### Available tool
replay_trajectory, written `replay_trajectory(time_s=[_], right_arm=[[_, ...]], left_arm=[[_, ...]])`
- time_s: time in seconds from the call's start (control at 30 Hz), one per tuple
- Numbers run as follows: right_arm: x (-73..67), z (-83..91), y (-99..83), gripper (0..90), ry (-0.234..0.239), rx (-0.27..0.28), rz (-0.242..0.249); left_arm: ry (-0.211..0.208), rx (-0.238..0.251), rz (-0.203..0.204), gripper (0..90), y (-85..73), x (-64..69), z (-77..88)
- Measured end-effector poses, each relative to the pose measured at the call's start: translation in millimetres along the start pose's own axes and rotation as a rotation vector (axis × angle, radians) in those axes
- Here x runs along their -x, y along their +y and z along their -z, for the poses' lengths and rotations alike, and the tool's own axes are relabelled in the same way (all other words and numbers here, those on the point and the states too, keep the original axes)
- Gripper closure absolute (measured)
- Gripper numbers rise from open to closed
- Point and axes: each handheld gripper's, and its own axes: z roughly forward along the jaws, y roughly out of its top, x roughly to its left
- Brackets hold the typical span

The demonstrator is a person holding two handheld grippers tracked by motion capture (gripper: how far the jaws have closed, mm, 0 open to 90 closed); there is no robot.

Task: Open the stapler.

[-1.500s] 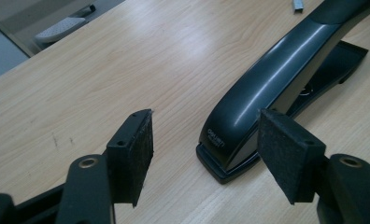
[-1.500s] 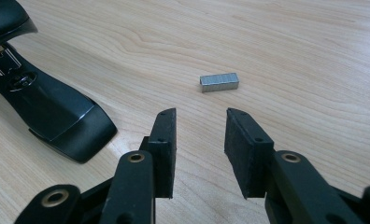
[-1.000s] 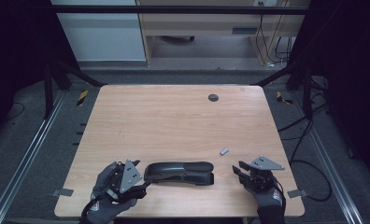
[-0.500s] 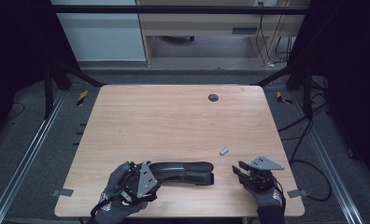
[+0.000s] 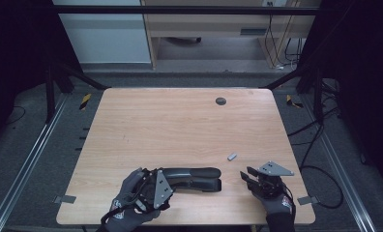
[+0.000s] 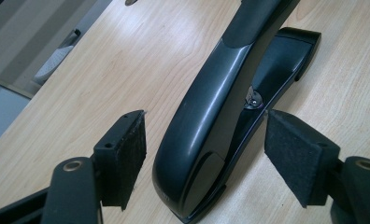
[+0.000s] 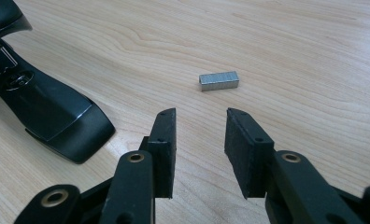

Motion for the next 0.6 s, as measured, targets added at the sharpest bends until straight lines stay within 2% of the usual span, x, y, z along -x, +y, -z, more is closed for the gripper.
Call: replay_trajectory(time_s=[0.6], right_arm=[[1.7, -1.9, -0.2, 62.5, -0.017, -0.002, -0.01]], left_arm=[[0.002, -0.015, -0.061, 27.2, 14.5, 12.3, -12.1]])
